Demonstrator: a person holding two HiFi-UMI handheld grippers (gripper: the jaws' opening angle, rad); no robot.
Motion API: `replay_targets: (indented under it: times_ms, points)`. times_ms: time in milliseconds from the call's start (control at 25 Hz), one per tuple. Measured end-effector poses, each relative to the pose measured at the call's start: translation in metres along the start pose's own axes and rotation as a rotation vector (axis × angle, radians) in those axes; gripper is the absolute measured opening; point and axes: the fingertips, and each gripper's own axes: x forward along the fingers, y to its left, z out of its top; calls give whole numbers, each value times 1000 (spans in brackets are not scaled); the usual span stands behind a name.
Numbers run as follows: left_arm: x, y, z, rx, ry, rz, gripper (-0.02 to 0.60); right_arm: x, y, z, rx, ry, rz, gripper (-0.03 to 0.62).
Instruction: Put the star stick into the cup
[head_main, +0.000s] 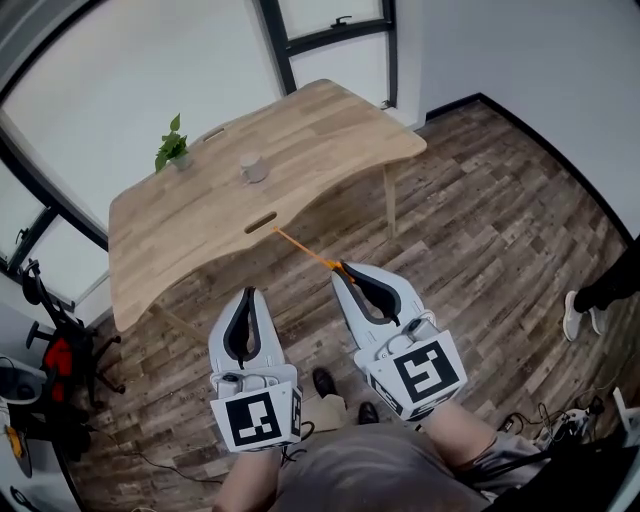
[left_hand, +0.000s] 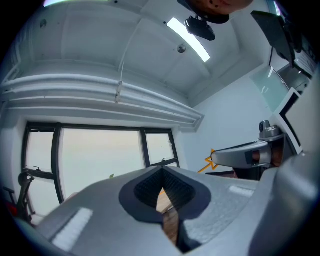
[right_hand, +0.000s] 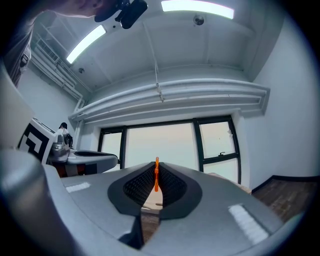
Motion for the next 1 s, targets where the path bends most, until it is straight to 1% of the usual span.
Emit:
replay_targets:
  times_ms: [200, 360, 520, 720, 1000]
  points:
    - [22, 3, -13, -7, 13, -2, 0, 16, -16, -13, 12, 23, -15, 44]
    - [48, 19, -26, -17, 24, -12, 0, 46, -17, -21, 9, 37, -3, 44]
    - [79, 36, -32, -27, 23, -17, 0, 81, -21, -24, 1, 53, 13, 44]
    - [121, 69, -37, -38, 21, -23, 0, 137, -26, -21, -24, 62, 17, 44]
    - [168, 114, -45, -60, 3, -26, 0, 200, -31, -21, -46, 66, 9, 44]
